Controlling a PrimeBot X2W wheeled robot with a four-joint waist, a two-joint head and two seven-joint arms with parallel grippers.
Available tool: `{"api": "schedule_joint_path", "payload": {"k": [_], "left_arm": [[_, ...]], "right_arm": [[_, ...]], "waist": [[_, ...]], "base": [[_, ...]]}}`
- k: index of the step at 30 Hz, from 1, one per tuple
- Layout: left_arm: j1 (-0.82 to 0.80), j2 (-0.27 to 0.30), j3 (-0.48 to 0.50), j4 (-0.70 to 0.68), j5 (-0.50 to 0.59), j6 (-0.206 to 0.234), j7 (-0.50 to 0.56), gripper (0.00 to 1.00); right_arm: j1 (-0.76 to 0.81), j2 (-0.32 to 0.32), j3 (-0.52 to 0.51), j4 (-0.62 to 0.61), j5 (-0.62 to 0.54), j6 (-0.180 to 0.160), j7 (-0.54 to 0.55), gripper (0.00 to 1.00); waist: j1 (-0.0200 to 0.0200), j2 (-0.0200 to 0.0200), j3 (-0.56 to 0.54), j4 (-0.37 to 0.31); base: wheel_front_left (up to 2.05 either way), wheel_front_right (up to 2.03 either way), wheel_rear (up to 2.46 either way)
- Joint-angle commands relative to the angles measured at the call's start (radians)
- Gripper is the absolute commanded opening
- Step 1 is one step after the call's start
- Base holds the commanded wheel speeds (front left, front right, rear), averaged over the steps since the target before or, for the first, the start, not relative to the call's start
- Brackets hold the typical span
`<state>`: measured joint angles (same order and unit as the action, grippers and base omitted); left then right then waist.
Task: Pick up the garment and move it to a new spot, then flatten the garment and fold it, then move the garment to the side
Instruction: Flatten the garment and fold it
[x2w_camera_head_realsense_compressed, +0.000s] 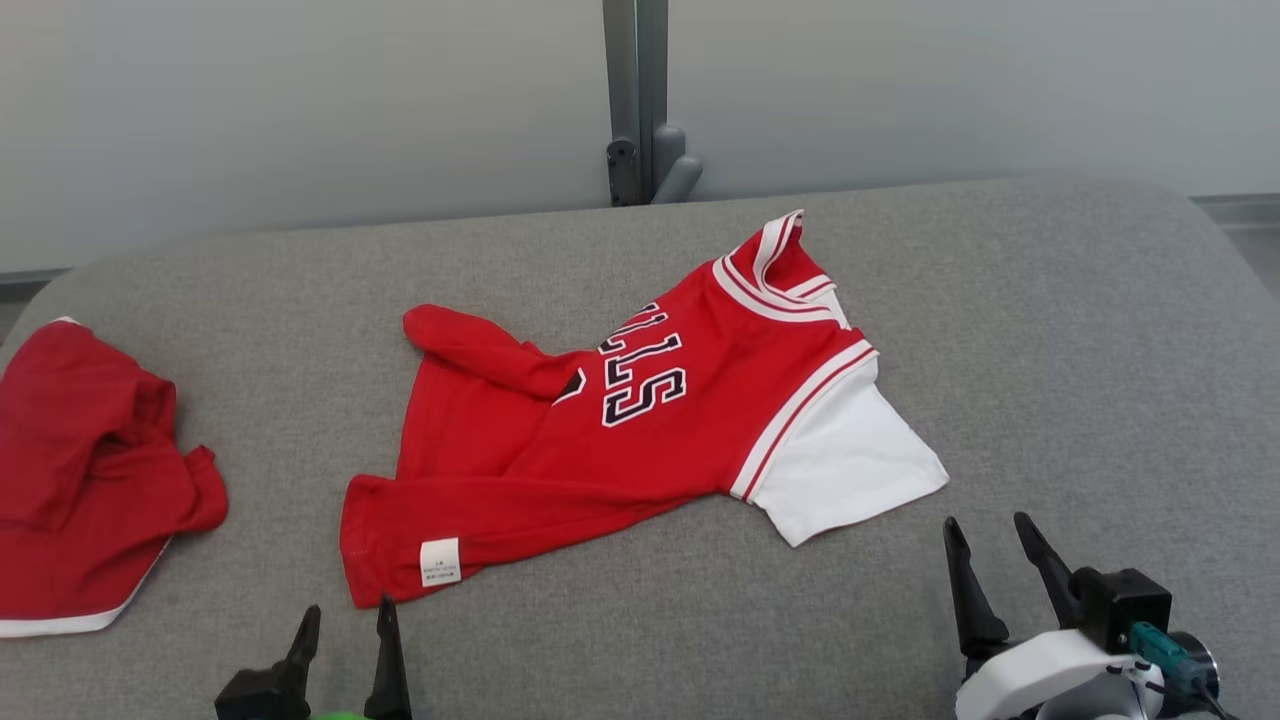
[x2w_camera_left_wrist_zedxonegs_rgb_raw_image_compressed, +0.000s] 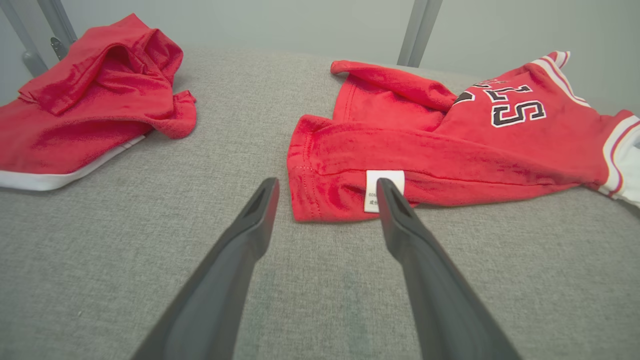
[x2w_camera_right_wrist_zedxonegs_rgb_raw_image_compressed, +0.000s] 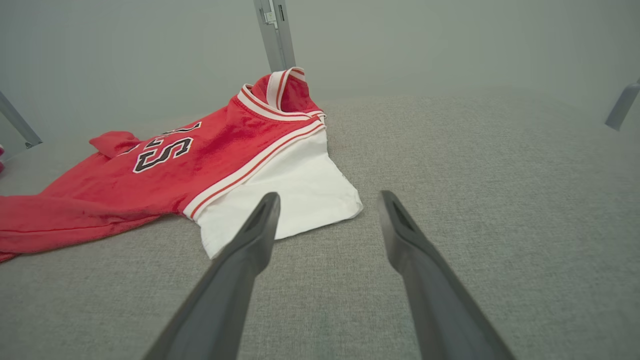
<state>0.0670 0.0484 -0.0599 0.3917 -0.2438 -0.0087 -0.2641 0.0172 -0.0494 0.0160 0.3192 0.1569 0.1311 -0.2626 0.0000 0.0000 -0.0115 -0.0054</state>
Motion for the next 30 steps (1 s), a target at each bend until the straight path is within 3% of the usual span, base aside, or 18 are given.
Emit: {"api": "schedule_joint_path", "payload": {"k": [1, 13, 30], "left_arm": [[-0.026, 0.004, 0.004, 0.001, -0.001, 0.004, 0.000, 1.00], [-0.189, 0.004, 0.043, 0.098, -0.041, -0.048, 0.000, 1.00], [-0.278, 0.004, 0.109, 0.190, -0.096, -0.114, 0.000, 1.00]], "right_arm": [[-0.020, -0.003, 0.001, -0.002, 0.005, -0.001, -0.003, 1.00], [-0.125, -0.003, 0.025, -0.013, 0.021, -0.001, -0.003, 1.00], [-0.161, -0.003, 0.032, -0.014, 0.025, -0.001, -0.003, 1.00]], "waist": [[0.0000, 0.0000, 0.052, 0.009], [0.0000, 0.0000, 0.197, 0.018], [0.0000, 0.0000, 0.255, -0.008]], "base": [[0.00, 0.00, 0.00], [0.00, 0.00, 0.00], [0.00, 0.00, 0.00]]}}
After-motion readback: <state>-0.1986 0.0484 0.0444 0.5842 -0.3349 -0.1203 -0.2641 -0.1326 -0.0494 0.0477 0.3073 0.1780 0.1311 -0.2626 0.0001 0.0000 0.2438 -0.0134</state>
